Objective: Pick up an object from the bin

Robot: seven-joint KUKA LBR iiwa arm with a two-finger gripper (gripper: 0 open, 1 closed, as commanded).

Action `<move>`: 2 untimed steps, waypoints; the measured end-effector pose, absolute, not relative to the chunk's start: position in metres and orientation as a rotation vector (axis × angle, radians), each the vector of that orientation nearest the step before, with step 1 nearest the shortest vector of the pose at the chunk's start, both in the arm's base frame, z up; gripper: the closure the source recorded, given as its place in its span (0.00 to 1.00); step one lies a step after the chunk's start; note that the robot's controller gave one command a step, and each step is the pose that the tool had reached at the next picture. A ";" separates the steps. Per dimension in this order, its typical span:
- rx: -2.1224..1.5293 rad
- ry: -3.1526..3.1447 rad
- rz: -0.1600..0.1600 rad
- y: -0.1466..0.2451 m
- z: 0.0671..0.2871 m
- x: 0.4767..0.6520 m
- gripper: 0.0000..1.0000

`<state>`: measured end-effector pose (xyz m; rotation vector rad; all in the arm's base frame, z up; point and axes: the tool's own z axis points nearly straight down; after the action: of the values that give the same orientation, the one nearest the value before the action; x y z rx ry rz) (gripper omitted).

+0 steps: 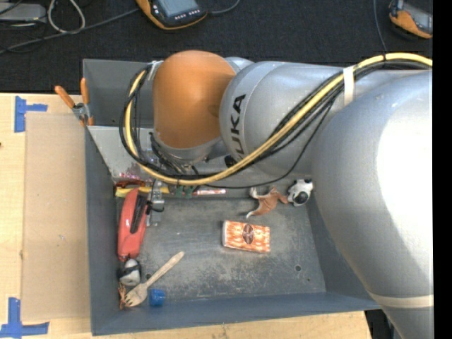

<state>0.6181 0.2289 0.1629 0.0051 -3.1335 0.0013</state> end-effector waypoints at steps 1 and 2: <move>-0.002 -3.141 -0.001 0.228 0.168 0.620 0.00; 0.655 -3.075 -0.003 0.218 0.100 0.622 0.00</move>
Offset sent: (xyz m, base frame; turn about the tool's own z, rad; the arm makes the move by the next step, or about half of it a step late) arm 0.0037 -0.0176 -0.0929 -0.5834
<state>0.6221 0.2176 0.1004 0.6555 -3.0746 -0.0025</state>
